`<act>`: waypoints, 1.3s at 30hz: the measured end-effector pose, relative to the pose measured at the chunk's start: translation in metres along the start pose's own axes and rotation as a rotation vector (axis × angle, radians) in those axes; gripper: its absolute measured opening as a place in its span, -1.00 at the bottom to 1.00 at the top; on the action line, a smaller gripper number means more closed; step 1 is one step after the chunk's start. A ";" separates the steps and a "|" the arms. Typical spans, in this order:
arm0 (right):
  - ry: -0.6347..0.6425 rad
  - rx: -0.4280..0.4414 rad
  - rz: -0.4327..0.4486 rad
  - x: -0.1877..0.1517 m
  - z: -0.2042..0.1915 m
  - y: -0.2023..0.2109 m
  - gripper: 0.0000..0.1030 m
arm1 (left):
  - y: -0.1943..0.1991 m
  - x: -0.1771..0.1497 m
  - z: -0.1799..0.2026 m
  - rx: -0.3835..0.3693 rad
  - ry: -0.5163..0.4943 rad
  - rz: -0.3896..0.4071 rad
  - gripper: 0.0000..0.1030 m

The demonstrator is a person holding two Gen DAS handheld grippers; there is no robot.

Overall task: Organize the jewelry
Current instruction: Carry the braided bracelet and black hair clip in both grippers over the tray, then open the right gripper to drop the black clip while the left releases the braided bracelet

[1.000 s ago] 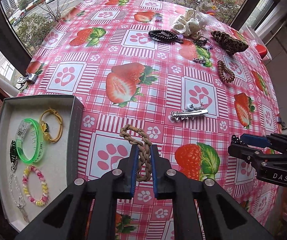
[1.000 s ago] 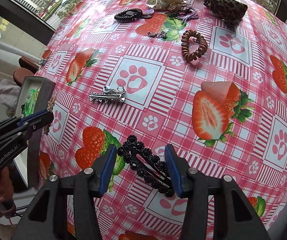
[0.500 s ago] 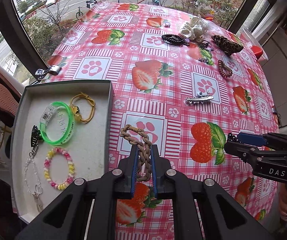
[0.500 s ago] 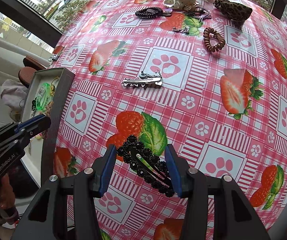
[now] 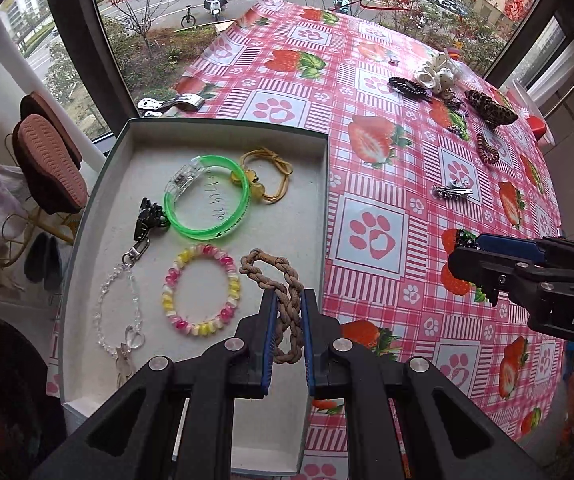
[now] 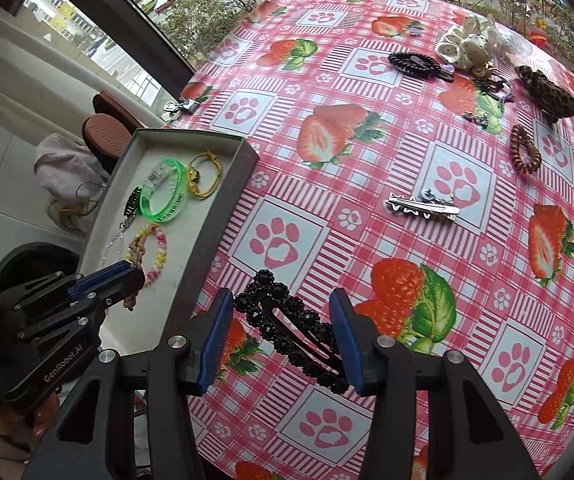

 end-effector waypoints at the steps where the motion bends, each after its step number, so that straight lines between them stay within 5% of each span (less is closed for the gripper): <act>1: 0.012 0.006 0.001 0.004 -0.007 -0.002 0.03 | 0.001 -0.001 -0.006 0.003 0.009 0.000 -0.64; 19: 0.192 0.103 -0.070 0.059 -0.118 -0.073 0.03 | -0.018 -0.036 -0.084 0.059 0.133 -0.061 -0.64; 24: 0.203 0.054 -0.107 0.069 -0.117 -0.099 0.04 | -0.031 -0.038 -0.086 0.074 0.127 -0.072 -0.64; 26: 0.210 0.045 -0.122 0.073 -0.115 -0.108 -0.42 | -0.035 -0.037 -0.085 0.086 0.123 -0.075 -0.64; 39: 0.129 0.082 -0.129 0.083 -0.102 -0.129 -0.41 | -0.042 -0.037 -0.083 0.132 0.115 -0.074 -0.63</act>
Point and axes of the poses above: each gripper's, at about its wrist camera, not at the fingertips, and y roughly against the way its jaws point, z to its right, x to its top, the point moved 1 cm from there along -y, roughly the way its jaws point, and after that the axes turned 12 degrees about y, right-handed, at the moved point
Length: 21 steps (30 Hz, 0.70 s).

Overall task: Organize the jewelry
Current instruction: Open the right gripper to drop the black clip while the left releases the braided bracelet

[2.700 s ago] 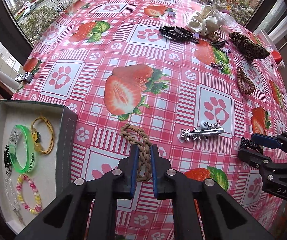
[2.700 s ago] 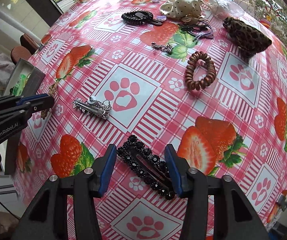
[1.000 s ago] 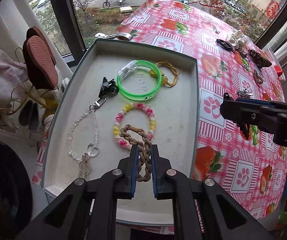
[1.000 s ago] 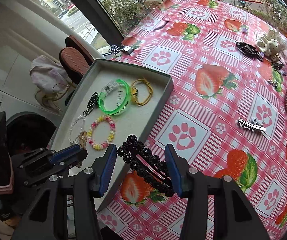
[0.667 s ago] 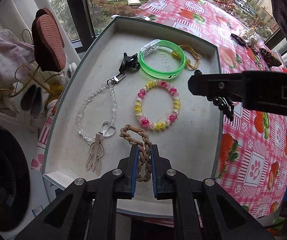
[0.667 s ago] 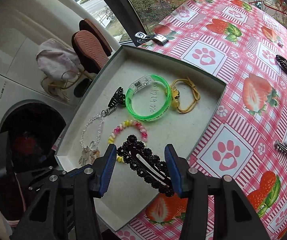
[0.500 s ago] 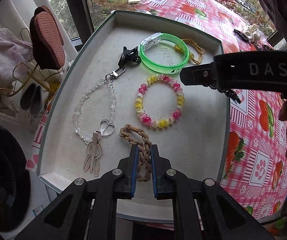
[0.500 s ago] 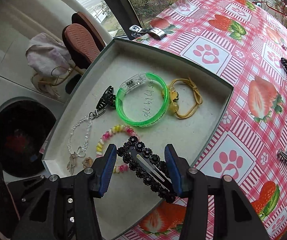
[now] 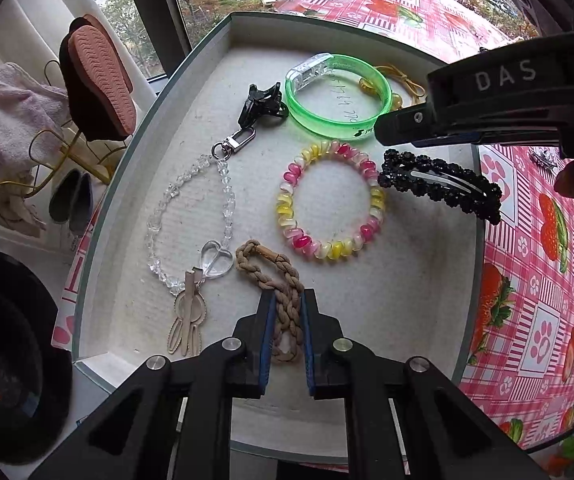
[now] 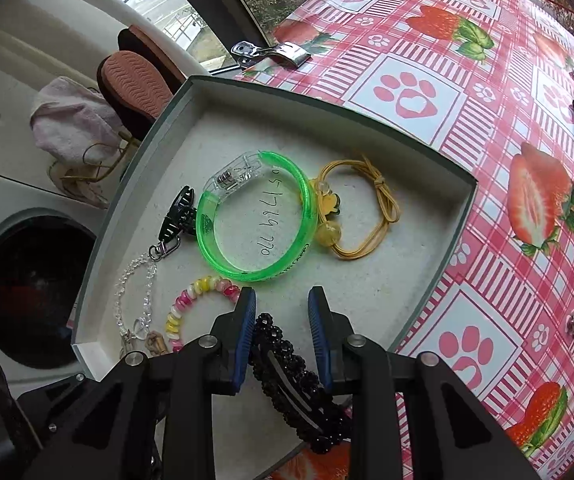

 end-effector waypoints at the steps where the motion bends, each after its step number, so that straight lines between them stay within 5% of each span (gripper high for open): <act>1: -0.012 0.012 0.008 0.000 0.003 0.004 -0.41 | 0.000 0.000 0.000 0.002 0.003 -0.002 -0.63; 5: -0.052 0.045 0.046 -0.002 0.013 0.020 -0.10 | 0.003 0.002 0.001 0.028 0.004 -0.004 -0.63; 11: -0.085 0.036 0.070 -0.014 0.022 0.039 -0.10 | 0.008 0.005 0.001 0.045 0.012 0.005 -0.63; 16: -0.130 -0.083 0.066 -0.041 0.038 0.052 -0.10 | 0.017 0.004 0.007 0.046 0.003 0.016 -0.63; 21: -0.174 -0.112 0.047 -0.064 0.055 0.057 -0.10 | 0.019 0.004 0.010 0.051 0.007 0.011 -0.63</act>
Point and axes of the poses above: each gripper's, at about its wrist camera, not at the fingertips, and y roughly against the way its jaws point, z to its right, x to its top, the point moved 1 cm from there along -y, roughly the way its jaws point, and after that the axes turned 12 degrees about y, right-handed, at the moved point
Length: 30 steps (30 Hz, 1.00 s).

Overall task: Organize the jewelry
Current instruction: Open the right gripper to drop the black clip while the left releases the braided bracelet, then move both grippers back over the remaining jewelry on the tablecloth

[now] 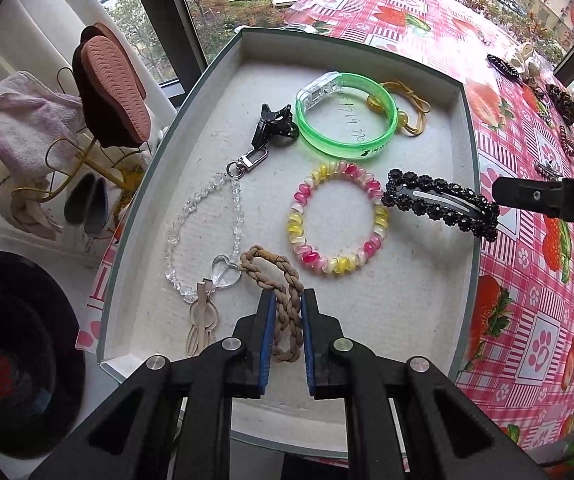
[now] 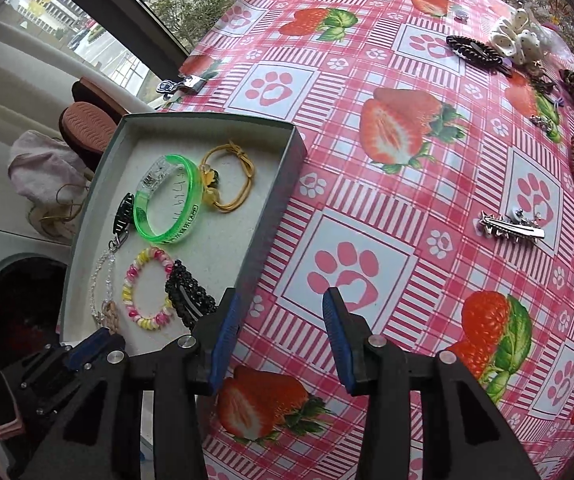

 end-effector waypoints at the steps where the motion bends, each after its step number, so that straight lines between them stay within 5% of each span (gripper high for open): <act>1: 0.004 -0.003 -0.006 -0.001 0.001 -0.001 -0.10 | -0.002 0.001 -0.002 0.001 0.001 -0.004 -0.63; 18: 0.048 0.012 0.032 0.002 -0.012 0.009 -0.10 | -0.001 0.001 -0.008 0.005 0.020 -0.007 -0.60; 19: 0.045 0.015 0.030 0.000 -0.012 0.009 -0.10 | -0.002 0.002 -0.008 0.008 0.020 -0.010 -0.05; 20: 0.042 0.017 0.029 -0.002 -0.011 0.009 -0.10 | -0.001 0.002 -0.008 0.016 0.026 -0.005 0.92; 22: 0.034 0.022 0.028 -0.006 -0.007 0.011 -0.10 | 0.009 0.002 -0.008 0.040 0.036 0.064 1.00; 30: -0.059 0.013 0.021 -0.029 0.033 0.024 -0.04 | 0.017 0.009 0.018 0.047 -0.038 0.059 1.00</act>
Point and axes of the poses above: each gripper's, at about its wrist camera, not at the fingertips, and y roughly against the way its jaws point, z to its right, x to its top, the point moved 1 cm from there along -y, roughly the way its jaws point, and after that the axes turned 12 degrees about y, right-handed, at the moved point
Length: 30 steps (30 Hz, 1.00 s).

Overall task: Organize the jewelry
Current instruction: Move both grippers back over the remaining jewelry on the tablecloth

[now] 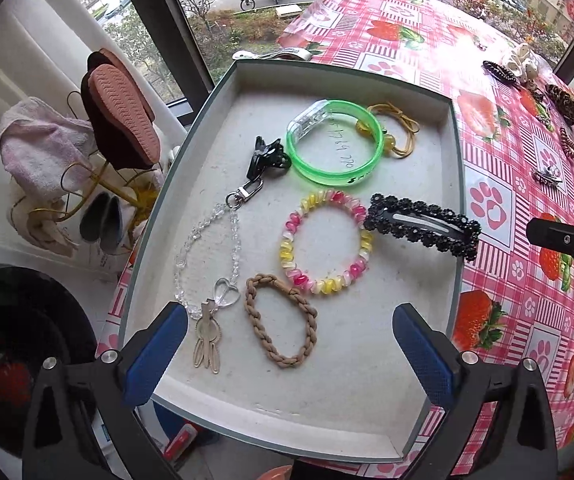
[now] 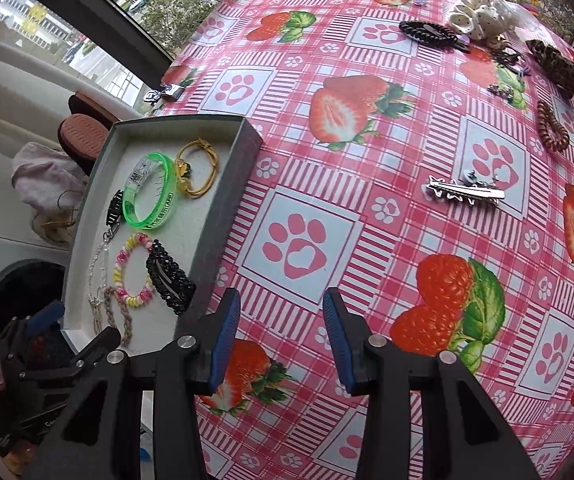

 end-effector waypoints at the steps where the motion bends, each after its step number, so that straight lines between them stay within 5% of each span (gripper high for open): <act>1: -0.015 -0.005 -0.001 -0.003 0.007 0.002 0.13 | 0.002 0.001 0.005 -0.005 -0.011 0.001 1.00; 14: -0.143 -0.084 0.018 -0.014 0.096 0.030 0.24 | 0.009 0.023 0.079 -0.077 -0.085 -0.011 1.00; 30: -0.102 -0.106 0.006 0.054 0.129 -0.004 0.24 | 0.007 0.032 0.148 -0.096 -0.125 -0.034 1.00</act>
Point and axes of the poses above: each gripper's, at about its wrist camera, not at the fingertips, and y roughly against the way its jaws point, z to its right, x to its top, the point moved 1 cm from there along -y, roughly the way its jaws point, and after that the axes turned 12 degrees about y, right-handed, at the moved point
